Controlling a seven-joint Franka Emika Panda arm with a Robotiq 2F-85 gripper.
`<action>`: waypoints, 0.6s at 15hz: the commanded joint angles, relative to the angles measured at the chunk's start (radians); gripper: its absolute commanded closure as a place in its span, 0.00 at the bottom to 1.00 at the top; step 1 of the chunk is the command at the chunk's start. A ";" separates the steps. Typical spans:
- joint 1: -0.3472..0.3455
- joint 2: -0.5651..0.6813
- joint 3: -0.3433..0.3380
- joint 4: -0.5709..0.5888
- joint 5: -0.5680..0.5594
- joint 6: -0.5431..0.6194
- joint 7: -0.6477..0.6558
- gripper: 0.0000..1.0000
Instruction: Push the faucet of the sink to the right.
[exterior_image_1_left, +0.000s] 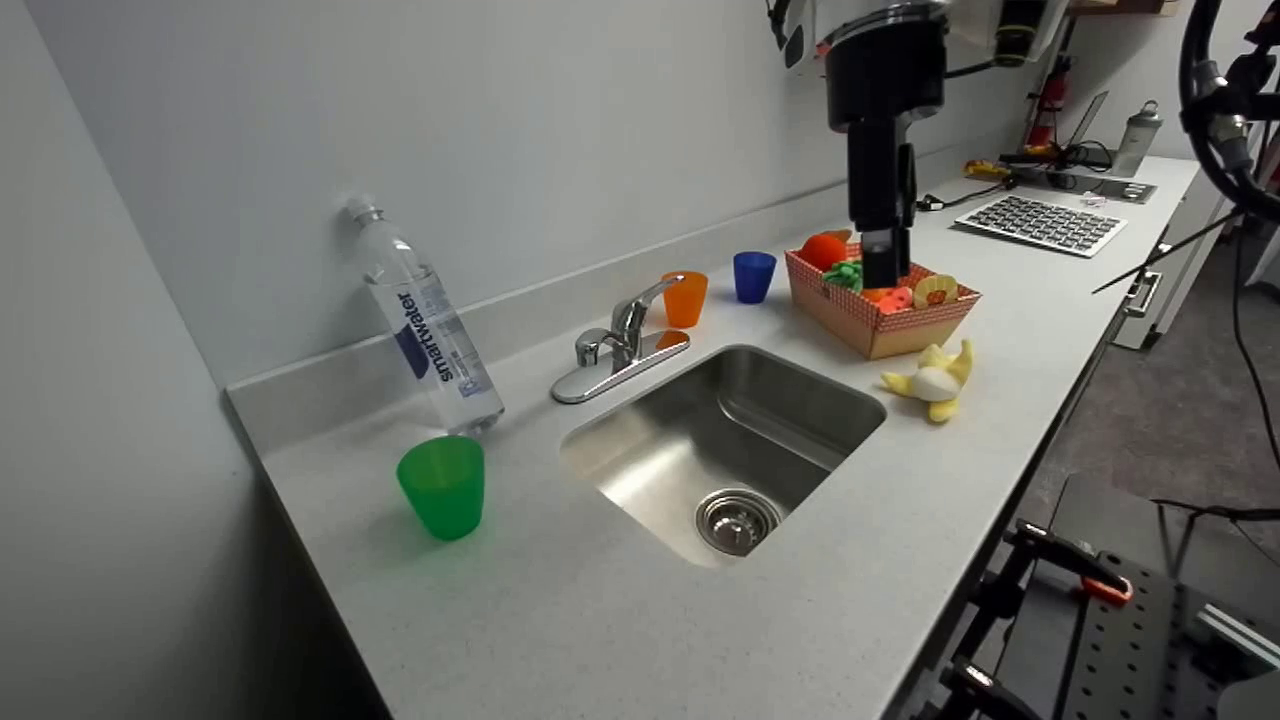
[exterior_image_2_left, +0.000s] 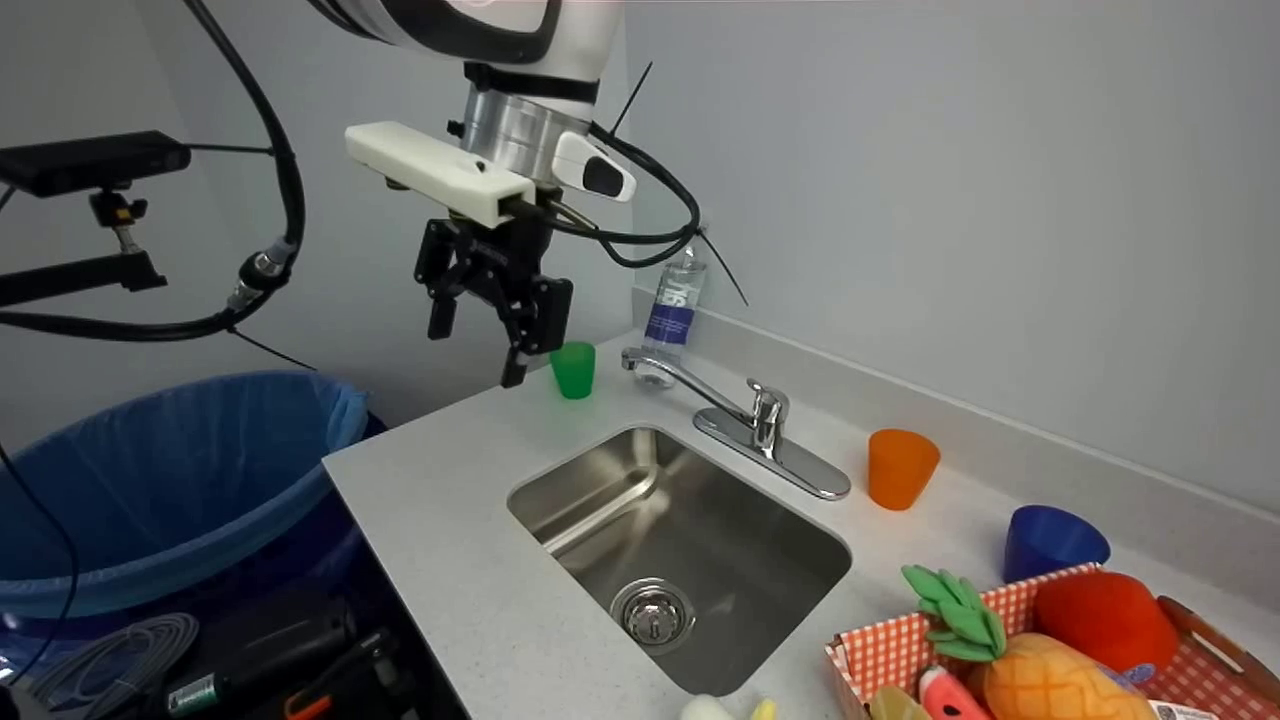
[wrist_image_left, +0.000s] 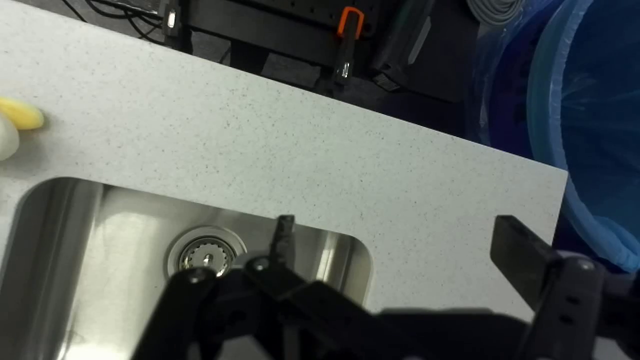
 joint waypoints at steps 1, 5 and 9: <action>-0.017 0.001 0.016 0.001 0.004 -0.002 -0.004 0.00; -0.017 0.001 0.016 0.001 0.004 -0.002 -0.004 0.00; -0.030 0.017 0.019 0.016 0.012 0.027 0.037 0.00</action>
